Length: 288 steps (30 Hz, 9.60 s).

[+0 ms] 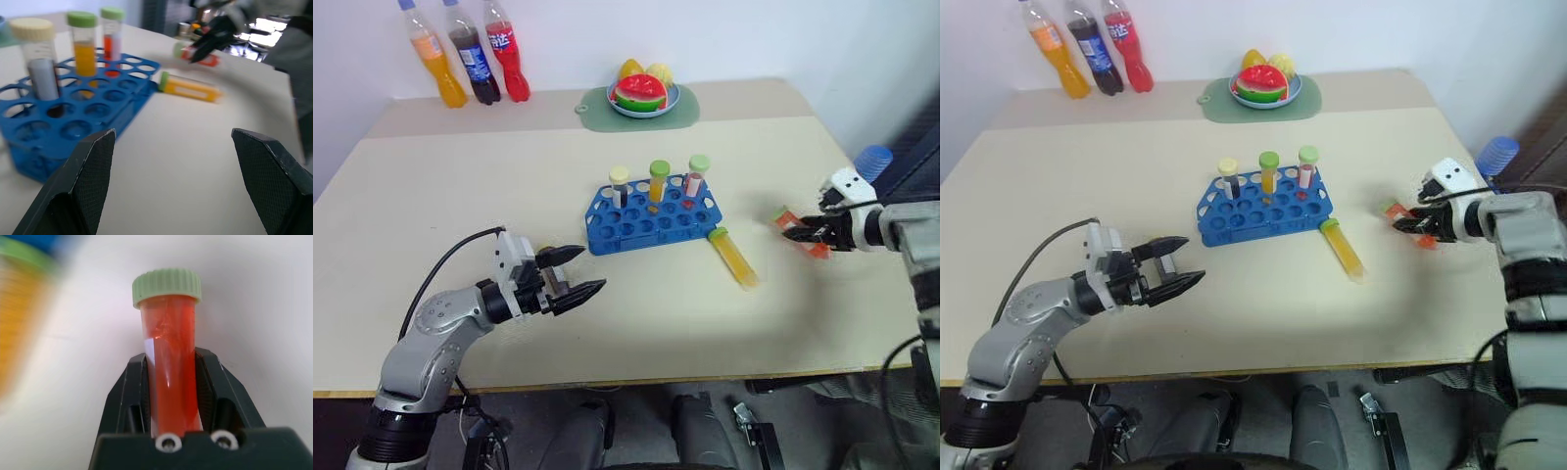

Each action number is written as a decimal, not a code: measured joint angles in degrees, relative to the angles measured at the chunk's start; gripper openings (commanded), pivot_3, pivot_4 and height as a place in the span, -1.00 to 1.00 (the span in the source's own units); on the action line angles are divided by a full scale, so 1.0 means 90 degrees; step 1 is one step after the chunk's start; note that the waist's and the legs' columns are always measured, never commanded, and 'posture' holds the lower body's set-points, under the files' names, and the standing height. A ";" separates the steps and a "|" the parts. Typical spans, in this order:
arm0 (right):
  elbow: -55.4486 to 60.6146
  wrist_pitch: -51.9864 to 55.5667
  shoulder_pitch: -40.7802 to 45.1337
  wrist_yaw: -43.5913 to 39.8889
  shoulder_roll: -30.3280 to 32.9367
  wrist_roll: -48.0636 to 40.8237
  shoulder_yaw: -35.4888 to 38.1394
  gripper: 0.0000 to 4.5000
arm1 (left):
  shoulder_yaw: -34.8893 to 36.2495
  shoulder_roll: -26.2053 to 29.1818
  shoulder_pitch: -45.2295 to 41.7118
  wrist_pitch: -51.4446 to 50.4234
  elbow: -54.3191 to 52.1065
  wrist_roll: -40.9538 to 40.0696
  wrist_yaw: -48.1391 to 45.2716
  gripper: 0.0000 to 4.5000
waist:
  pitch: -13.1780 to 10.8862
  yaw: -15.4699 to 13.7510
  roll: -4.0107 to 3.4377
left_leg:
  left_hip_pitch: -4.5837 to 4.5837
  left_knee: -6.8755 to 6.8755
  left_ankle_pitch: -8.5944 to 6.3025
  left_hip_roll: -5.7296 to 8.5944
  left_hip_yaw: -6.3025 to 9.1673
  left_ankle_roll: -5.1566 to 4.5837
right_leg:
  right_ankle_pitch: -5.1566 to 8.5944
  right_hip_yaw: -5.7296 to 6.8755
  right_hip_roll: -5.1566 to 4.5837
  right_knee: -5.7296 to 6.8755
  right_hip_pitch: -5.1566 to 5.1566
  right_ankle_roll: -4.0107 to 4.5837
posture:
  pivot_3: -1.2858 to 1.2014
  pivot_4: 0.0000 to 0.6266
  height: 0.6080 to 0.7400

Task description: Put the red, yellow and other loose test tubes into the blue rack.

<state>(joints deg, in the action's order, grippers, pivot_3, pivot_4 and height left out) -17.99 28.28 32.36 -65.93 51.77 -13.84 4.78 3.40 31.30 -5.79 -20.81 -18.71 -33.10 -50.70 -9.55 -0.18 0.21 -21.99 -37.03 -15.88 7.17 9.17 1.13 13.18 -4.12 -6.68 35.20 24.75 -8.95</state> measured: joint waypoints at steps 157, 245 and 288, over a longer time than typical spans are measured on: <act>0.1754 0.5564 0.1131 0.3186 -0.0954 -0.1435 -0.1464 0.88 | -0.0613 0.0643 -0.0411 0.0212 0.0115 -0.0014 -0.2139 0.75 | -0.0005 0.0094 0.0020 | 0.0021 0.0001 -0.0022 -0.0011 -0.0023 -0.0032 | -0.0012 0.0013 -0.0003 -0.0009 -0.0009 0.0018 | 0.03 -0.52 1.00; -0.0829 -0.5559 -0.0537 0.4361 -0.5220 0.1058 -0.1100 0.98 | 0.0795 -0.0148 0.0142 -0.0660 -0.0267 -0.0988 0.0783 0.75 | -0.0032 0.0278 0.0047 | 0.0064 0.0006 -0.0024 -0.0084 -0.0094 0.0037 | -0.0032 0.0035 0.0032 0.0024 0.0014 0.0051 | 0.03 -0.52 1.00; 0.3969 -0.2844 -0.3515 0.1503 -0.1489 -0.0563 -0.0177 1.00 | 0.0056 -0.0513 -0.3288 -0.4030 0.2717 -0.8868 1.4805 -0.67 | -0.0016 -0.0246 0.0074 | 0.0091 -0.0023 -0.0025 -0.0076 -0.0109 0.0045 | -0.0034 0.0030 0.0025 0.0021 -0.0024 0.0050 | 0.03 -0.52 1.00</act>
<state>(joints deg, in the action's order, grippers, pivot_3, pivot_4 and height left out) 17.73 2.69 0.73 -52.40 38.37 -18.91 3.19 3.90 26.68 -35.38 -57.08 5.75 -112.92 82.54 -9.69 -2.39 0.88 -21.17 -37.23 -16.10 6.49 8.18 1.53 12.87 -3.85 -6.46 35.39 24.53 -8.50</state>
